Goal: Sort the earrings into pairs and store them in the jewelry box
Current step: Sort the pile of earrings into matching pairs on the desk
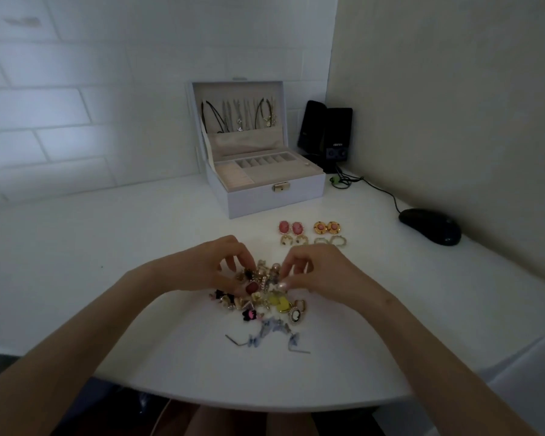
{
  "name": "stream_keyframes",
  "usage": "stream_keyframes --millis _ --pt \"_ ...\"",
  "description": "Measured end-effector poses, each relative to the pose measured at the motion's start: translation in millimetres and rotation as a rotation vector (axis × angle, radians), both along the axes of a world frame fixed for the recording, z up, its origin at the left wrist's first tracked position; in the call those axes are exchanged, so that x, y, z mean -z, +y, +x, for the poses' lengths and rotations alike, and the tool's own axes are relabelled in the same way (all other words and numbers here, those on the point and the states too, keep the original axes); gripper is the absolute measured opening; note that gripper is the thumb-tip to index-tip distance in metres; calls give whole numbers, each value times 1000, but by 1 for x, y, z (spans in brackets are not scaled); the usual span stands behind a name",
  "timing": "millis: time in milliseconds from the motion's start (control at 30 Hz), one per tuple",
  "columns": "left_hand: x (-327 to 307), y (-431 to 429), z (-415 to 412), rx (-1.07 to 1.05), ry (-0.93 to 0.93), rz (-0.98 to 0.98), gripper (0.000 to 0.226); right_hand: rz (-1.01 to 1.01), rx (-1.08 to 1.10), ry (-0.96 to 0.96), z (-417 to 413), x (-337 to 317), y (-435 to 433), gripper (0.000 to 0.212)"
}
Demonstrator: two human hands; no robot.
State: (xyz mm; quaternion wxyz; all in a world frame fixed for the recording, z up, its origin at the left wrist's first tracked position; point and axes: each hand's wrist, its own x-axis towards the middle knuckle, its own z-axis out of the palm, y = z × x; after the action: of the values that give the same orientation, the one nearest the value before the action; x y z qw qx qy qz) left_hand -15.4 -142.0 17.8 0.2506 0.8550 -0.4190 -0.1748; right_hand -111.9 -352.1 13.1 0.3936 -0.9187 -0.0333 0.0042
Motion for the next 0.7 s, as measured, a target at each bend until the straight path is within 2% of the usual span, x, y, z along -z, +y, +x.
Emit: stream_keyframes --millis 33,167,233,300,400,500,567,633,700 --pt "-1 2 0 5 6 12 57 10 -8 -42 4 -1 4 9" --pt "0 8 2 24 11 58 48 -109 -112 -132 17 -3 18 17" --pt "1 12 4 35 33 64 60 -205 -153 -111 20 -2 21 17" --pt "3 17 7 51 39 86 71 -189 -155 -80 21 0 22 13" --pt "4 21 9 41 78 73 72 -94 -151 -49 20 2 19 17" --pt "4 18 11 -16 122 -63 61 83 -210 40 13 -1 15 11" --pt "4 13 14 -53 83 -118 38 151 -238 52 11 -2 11 7" --pt "6 8 17 -66 51 -132 20 172 -150 -50 15 0 5 10" --pt "9 4 19 -44 62 -140 17 168 -10 -182 20 3 0 13"
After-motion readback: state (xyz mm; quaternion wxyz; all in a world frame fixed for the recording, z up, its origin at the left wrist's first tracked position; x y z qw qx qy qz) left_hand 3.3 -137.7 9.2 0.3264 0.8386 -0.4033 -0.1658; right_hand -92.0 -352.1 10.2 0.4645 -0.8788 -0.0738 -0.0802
